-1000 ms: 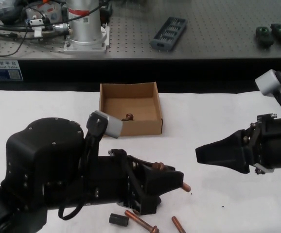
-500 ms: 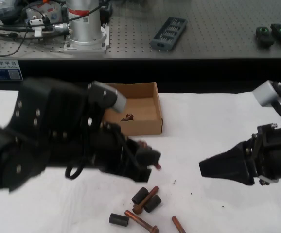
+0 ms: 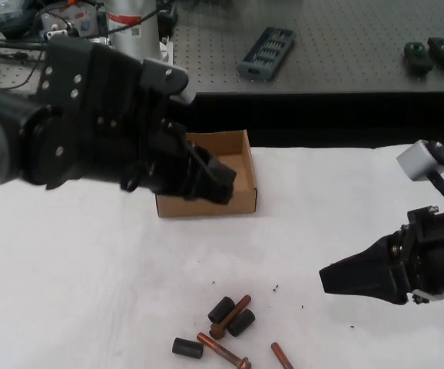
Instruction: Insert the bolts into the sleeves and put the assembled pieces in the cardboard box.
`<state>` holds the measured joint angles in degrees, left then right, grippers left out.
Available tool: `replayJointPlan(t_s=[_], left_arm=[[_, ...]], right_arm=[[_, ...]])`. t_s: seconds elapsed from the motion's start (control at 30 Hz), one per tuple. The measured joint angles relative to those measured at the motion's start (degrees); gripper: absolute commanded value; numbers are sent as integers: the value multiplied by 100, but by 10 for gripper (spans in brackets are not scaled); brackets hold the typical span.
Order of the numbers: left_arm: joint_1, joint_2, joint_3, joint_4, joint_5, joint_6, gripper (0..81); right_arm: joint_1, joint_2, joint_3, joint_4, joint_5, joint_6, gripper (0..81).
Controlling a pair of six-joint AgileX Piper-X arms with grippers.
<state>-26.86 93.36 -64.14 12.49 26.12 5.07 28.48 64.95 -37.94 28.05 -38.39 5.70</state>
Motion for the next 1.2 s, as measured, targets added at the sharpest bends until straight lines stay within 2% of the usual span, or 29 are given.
replayJointPlan(t_s=[0.23,0.77,1.2], left_arm=[[92,472,-402,21,-40,1,59],[880,1225,-1183,215,-150,11,59],[882,1920,-1811,660,-235,391,60]], right_arm=[[0,-384,0,132,0,-7,232],[0,-1373,0,698,102,-15,232],[0,-1371,0,768,176,-15,232]])
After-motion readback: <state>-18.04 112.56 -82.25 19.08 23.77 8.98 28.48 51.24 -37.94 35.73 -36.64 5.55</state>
